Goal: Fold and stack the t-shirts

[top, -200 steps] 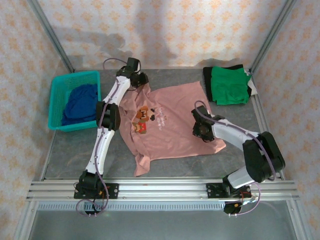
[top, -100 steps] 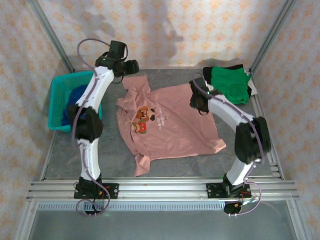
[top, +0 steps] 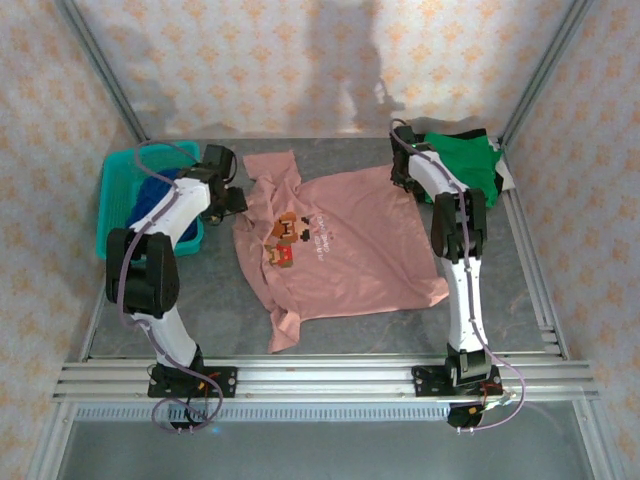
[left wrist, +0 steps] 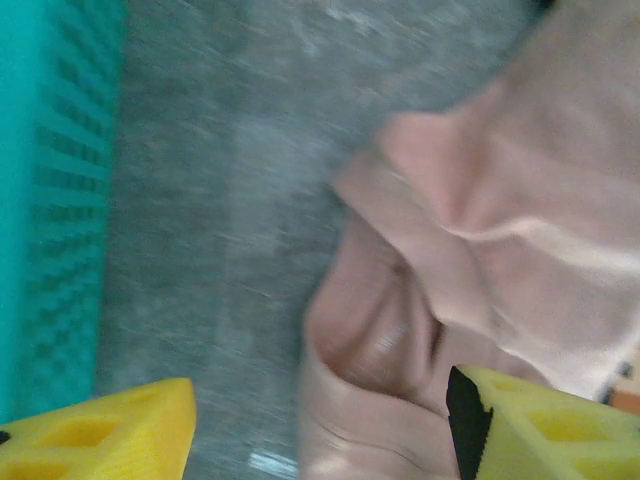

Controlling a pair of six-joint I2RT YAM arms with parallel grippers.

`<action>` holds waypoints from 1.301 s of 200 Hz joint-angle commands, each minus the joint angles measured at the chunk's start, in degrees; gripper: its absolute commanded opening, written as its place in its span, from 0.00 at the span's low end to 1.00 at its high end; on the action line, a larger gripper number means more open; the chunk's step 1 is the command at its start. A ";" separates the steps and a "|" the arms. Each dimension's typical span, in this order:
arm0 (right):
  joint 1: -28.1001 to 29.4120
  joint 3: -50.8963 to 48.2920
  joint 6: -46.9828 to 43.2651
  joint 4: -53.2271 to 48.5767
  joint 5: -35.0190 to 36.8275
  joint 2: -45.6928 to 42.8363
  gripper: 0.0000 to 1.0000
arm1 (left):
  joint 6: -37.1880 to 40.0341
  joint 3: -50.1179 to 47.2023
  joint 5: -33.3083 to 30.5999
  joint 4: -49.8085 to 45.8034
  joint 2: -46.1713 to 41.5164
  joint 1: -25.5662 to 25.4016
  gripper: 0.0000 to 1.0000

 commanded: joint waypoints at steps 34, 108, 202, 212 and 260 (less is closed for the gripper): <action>-1.58 4.84 -1.29 -6.19 1.95 1.18 0.35 | 3.03 2.17 -6.48 -2.39 3.85 4.32 0.66; 1.00 -22.98 -0.87 2.67 -6.38 -26.32 0.47 | 0.98 2.22 0.15 -2.64 -0.94 0.79 0.66; 8.43 -70.88 8.00 17.96 -13.93 -53.22 0.54 | -10.16 -23.95 2.15 8.70 -5.81 -15.13 0.57; 8.37 -72.68 8.22 18.34 -14.38 -54.14 0.54 | -10.46 -24.90 0.98 8.44 -5.91 -15.07 0.39; 8.35 -76.42 10.93 17.32 -11.82 -57.81 0.55 | -18.49 -32.19 -4.35 5.10 -17.65 -15.15 0.00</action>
